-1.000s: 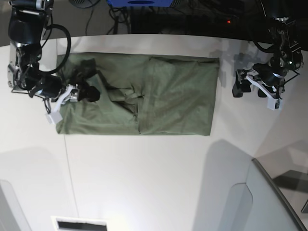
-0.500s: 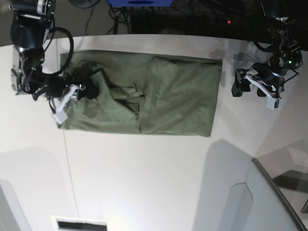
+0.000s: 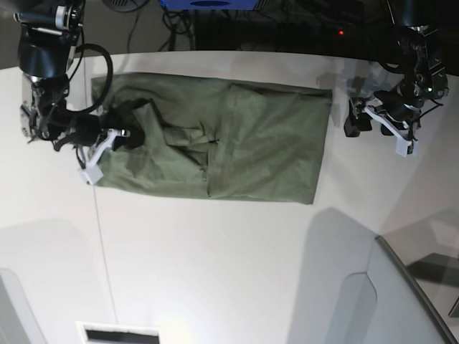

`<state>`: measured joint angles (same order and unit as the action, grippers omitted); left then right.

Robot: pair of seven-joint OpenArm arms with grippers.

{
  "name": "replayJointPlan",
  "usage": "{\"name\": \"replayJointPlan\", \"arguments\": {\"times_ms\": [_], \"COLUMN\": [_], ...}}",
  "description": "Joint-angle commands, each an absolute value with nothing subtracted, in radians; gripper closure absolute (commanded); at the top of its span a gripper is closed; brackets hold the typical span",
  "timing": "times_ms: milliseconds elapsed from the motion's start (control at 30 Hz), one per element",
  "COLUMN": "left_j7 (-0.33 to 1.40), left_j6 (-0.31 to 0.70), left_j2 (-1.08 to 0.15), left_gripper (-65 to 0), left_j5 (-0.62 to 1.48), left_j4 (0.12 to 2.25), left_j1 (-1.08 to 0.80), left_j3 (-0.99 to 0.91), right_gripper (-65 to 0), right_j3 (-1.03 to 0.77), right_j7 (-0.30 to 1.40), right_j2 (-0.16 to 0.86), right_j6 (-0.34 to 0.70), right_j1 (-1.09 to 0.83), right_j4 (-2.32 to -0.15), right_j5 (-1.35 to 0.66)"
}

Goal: Layout the t-shirt on the table in an organized manner, then fold the t-shirt properly
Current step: 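Grasp the shirt end with the right gripper and drag it toward the left gripper, then fold the shirt over with both grippers into a compact square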

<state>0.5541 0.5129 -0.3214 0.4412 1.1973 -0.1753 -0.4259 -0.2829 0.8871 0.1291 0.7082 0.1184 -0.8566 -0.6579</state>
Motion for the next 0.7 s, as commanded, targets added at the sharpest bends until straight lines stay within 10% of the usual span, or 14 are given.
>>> {"name": "replayJointPlan", "arguments": {"times_ms": [0,667], "left_j7": [0.535,0.535], "left_j6": [0.518,0.521], "left_j2": [-0.34,-0.317], "left_gripper": [-62.5,-62.5], "left_j5": [0.452,0.452], "left_j4": [1.213,1.218], "left_j1": [-0.166,-0.156], "left_j3": [-0.432,-0.423], "right_gripper": [-0.2,-0.2], "right_j3": [-0.28,-0.383], "right_j7": [0.909,0.97], "right_j2": [0.14,0.249], "right_j6": [0.698,0.472], "right_j1": [0.124,0.013], "right_j4": [-0.86,-1.185], "right_j5": [-0.625,-0.619]}}
